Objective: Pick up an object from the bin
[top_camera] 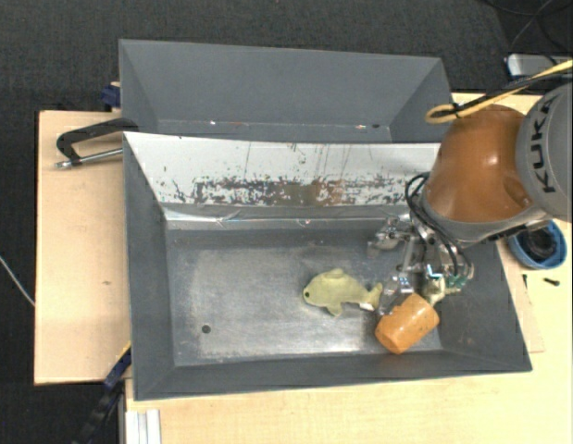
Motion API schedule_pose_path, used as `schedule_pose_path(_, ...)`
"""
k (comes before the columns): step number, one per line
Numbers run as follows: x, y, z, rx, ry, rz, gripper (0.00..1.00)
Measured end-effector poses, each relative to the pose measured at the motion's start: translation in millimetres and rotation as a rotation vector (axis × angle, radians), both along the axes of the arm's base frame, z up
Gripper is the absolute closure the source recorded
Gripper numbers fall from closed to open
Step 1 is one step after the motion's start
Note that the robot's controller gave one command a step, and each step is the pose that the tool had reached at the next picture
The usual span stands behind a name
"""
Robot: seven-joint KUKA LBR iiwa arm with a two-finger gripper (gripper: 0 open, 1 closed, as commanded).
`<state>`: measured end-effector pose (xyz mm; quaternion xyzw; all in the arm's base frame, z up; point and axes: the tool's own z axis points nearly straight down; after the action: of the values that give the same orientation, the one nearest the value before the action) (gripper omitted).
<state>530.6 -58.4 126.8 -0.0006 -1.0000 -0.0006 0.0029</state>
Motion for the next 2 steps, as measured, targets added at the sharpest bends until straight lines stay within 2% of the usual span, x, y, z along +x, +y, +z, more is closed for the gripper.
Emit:
schedule_pose_path(1,0.0,38.0,-55.3,0.000,-0.012,0.420,0.00)
schedule_pose_path(2,-0.8,37.4,-54.7,0.000,-0.008,0.420,1.00)
